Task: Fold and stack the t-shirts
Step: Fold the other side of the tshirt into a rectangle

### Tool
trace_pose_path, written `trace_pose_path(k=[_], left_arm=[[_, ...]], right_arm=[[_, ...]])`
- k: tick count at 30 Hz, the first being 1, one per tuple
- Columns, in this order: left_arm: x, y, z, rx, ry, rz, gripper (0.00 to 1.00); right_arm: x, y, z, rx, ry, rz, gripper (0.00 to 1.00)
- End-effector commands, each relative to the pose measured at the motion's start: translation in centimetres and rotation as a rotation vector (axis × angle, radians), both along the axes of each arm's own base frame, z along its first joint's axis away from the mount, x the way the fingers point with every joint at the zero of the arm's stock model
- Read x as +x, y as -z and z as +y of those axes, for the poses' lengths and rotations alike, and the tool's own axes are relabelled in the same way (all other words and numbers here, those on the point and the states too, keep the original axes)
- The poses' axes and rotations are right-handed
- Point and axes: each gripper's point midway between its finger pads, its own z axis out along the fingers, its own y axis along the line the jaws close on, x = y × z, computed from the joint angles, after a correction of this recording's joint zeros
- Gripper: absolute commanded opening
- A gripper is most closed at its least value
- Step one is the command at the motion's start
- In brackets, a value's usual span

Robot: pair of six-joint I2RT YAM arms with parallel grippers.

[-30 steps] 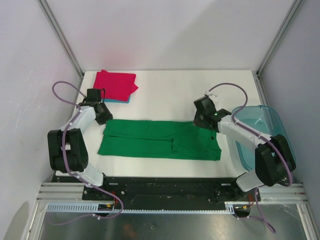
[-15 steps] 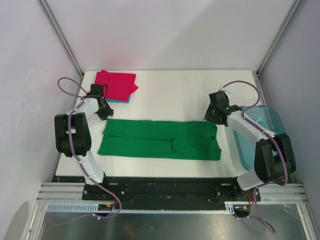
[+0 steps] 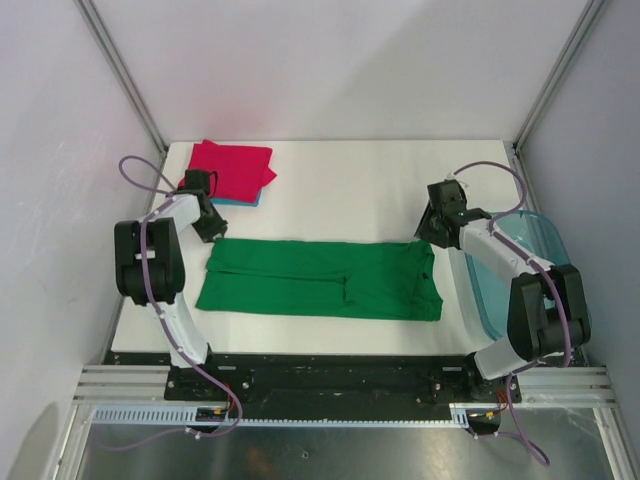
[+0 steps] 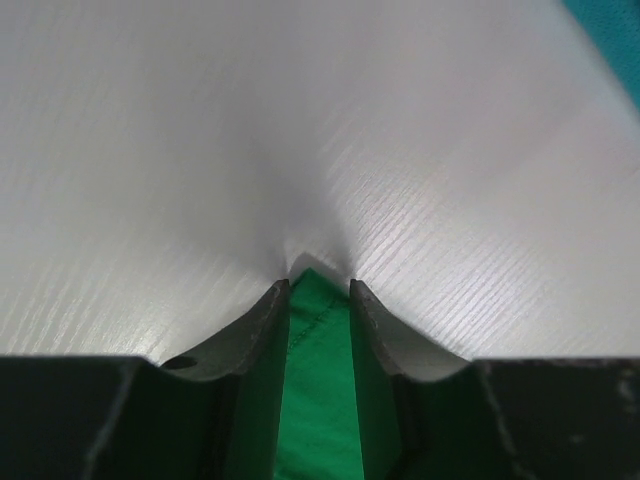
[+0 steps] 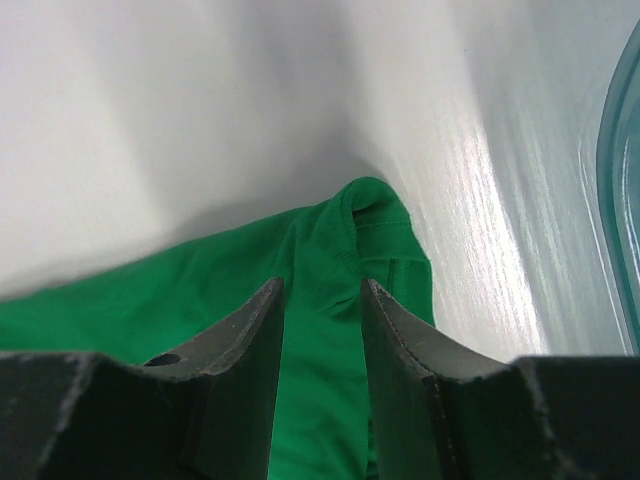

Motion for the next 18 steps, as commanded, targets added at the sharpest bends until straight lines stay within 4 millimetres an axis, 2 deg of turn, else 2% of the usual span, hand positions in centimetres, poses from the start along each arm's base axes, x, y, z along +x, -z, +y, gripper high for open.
trace_pose_path(k=[1, 4, 9, 18], left_arm=[[1.6, -1.1, 0.8, 0.021, -0.03, -0.039, 0.33], [1.7, -0.8, 0.7, 0.014, -0.029, -0.035, 0.24], [1.8, -0.7, 0.6, 0.01, -0.028, -0.034, 0.03], [1.6, -2.4, 2.6, 0.066, -0.087, -0.068, 0.0]], right_arm=[[1.1, -0.2, -0.5, 0.002, 0.003, -0.022, 0.41], [1.5, 0.2, -0.8, 0.006, 0.015, -0.02, 0.42], [2.1, 1.0, -1.0, 0.02, 0.026, -0.012, 0.43], [3.0, 2.2, -0.7, 0.054, 0.033, -0.01, 0.45]])
